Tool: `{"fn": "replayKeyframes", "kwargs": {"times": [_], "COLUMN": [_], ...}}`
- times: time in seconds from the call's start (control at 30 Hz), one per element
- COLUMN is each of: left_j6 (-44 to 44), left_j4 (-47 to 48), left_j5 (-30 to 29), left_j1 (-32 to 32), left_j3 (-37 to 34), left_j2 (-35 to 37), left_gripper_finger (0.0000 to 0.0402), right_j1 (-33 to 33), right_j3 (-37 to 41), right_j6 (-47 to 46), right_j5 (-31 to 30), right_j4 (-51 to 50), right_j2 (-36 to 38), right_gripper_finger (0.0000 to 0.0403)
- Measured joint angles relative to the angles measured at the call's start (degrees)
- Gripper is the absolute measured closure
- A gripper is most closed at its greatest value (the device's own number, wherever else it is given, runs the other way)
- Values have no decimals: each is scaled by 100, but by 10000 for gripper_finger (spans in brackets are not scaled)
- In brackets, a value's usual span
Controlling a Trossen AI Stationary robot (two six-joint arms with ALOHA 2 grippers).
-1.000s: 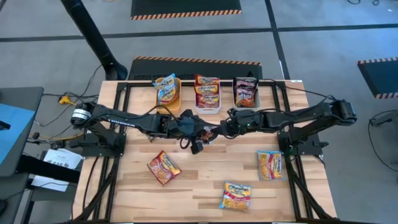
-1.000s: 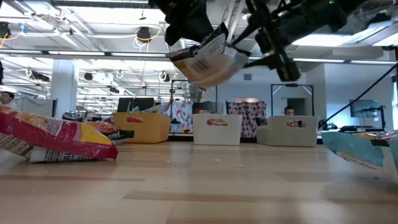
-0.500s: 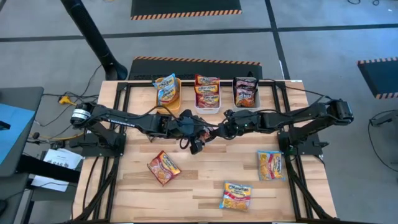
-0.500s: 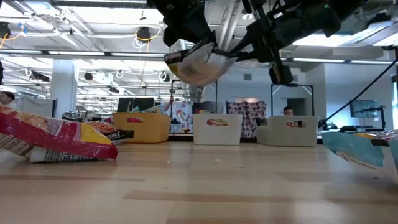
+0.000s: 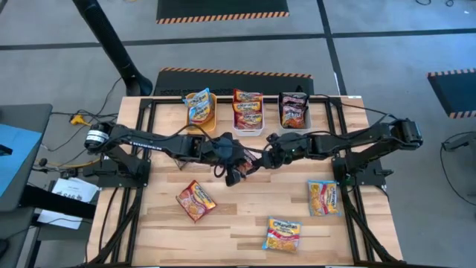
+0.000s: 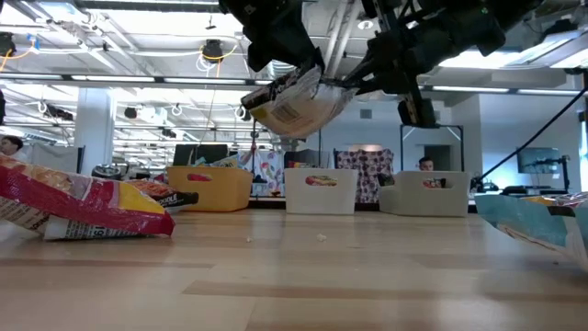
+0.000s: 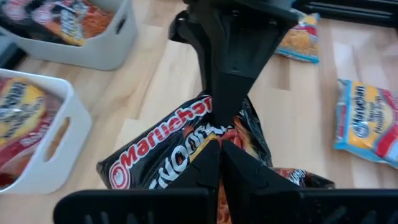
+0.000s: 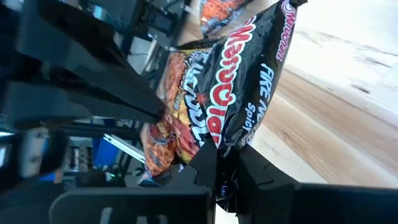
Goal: Sort Maruchan noodles
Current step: Put the black noodle pack into the gray bin
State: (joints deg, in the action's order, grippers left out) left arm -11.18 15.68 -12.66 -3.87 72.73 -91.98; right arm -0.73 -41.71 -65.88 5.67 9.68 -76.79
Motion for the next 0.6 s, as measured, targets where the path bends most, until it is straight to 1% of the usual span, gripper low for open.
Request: {"fn": "replayKeyframes", "kwargs": {"times": [0.4,0.53,0.6], "left_j6": [5,-5,-152], "left_j4": [5,5,0], "left_j5": [661,654,624], "left_j1": [244,261,261], "left_j3": [3,4,4], "left_j2": [0,0,0], "left_gripper_finger": [401,401,401], "right_j1": [0,0,0], "right_j3": [0,0,0], "right_j6": [356,482,588], "right_j5": [52,50,52], "right_j4": [-519,-605,-645], "right_j2": [0,0,0], "right_gripper_finger": [365,365,365]}}
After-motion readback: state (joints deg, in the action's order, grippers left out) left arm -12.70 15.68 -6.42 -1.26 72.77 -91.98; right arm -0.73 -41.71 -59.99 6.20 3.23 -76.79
